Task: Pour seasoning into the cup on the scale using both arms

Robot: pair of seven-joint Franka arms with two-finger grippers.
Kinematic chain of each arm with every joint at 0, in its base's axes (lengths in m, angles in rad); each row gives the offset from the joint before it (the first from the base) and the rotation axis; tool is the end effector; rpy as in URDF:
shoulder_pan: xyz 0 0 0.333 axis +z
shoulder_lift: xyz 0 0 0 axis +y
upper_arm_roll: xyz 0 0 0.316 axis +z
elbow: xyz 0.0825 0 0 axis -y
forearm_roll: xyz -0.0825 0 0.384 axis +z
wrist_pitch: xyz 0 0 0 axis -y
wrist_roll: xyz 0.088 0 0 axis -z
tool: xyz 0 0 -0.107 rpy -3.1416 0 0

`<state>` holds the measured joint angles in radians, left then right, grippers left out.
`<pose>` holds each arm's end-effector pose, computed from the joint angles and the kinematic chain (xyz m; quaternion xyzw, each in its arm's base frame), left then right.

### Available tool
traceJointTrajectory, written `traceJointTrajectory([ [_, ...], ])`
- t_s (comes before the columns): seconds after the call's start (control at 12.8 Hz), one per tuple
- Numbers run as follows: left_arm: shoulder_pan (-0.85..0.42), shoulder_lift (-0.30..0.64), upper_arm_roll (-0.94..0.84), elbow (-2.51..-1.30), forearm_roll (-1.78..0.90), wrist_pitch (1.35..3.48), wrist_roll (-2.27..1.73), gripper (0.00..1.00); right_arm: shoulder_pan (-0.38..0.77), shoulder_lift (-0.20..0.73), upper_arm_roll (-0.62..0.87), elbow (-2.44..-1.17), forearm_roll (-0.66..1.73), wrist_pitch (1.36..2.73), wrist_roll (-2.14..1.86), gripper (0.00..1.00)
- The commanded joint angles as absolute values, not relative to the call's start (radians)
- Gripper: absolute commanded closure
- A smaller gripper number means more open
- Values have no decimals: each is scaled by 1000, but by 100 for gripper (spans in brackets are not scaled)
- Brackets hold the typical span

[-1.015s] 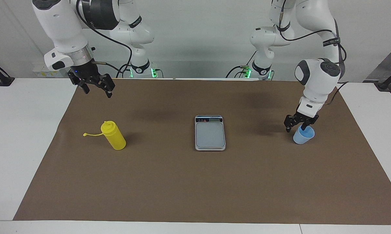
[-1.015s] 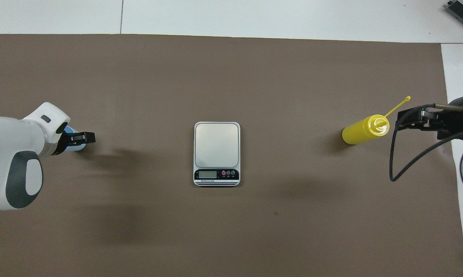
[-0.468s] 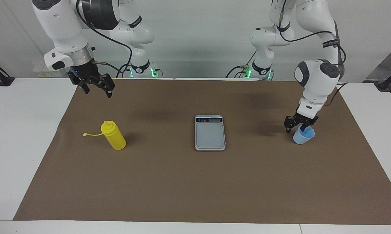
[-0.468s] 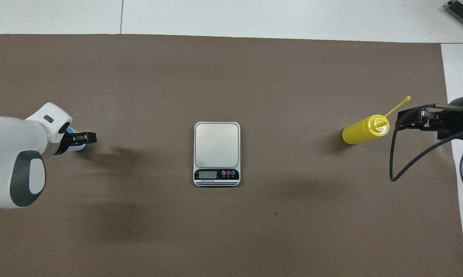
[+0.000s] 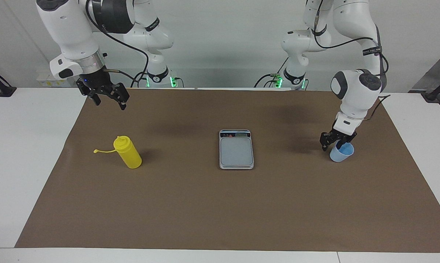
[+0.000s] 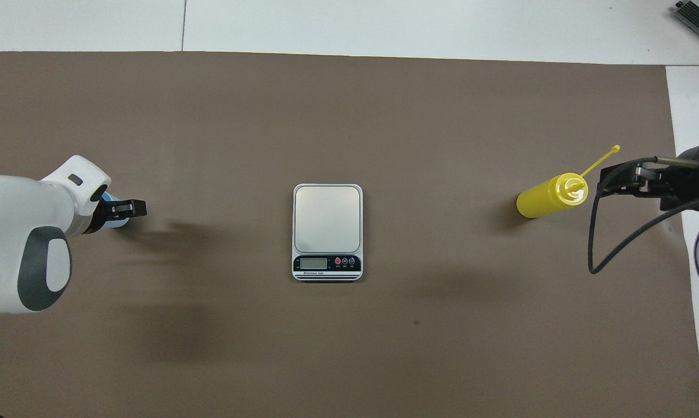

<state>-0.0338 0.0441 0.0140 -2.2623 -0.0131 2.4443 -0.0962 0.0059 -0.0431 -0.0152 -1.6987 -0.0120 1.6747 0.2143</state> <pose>0.5382 -0.0107 0.3547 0.9967 0.0428 0.0685 0.0082 0.5484 -0.0064 0.5966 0.9938 -0.1110 0.0101 0.0046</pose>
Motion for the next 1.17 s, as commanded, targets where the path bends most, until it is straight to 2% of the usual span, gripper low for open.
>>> traceJointTrajectory([
  [0.0, -32, 40, 17, -2275, -11, 2456, -97, 50, 6, -43, -20, -1697, 3, 1669, 221, 0],
  [0.23, -31, 40, 17, -2275, -11, 2456, -97, 65, 6, -43, -21, -1697, 3, 1669, 221, 0],
  [0.39, -29, 40, 18, -2275, -11, 2456, -97, 71, 6, -43, -21, -1697, 3, 1669, 221, 0],
  [0.78, -28, 40, 20, -2273, -11, 2456, -98, 92, 6, -43, -21, -1697, 3, 1669, 221, 0],
  [1.09, -26, 43, 35, -2261, -11, 2457, -97, 100, 6, -43, -21, -1697, 3, 1669, 221, 0],
])
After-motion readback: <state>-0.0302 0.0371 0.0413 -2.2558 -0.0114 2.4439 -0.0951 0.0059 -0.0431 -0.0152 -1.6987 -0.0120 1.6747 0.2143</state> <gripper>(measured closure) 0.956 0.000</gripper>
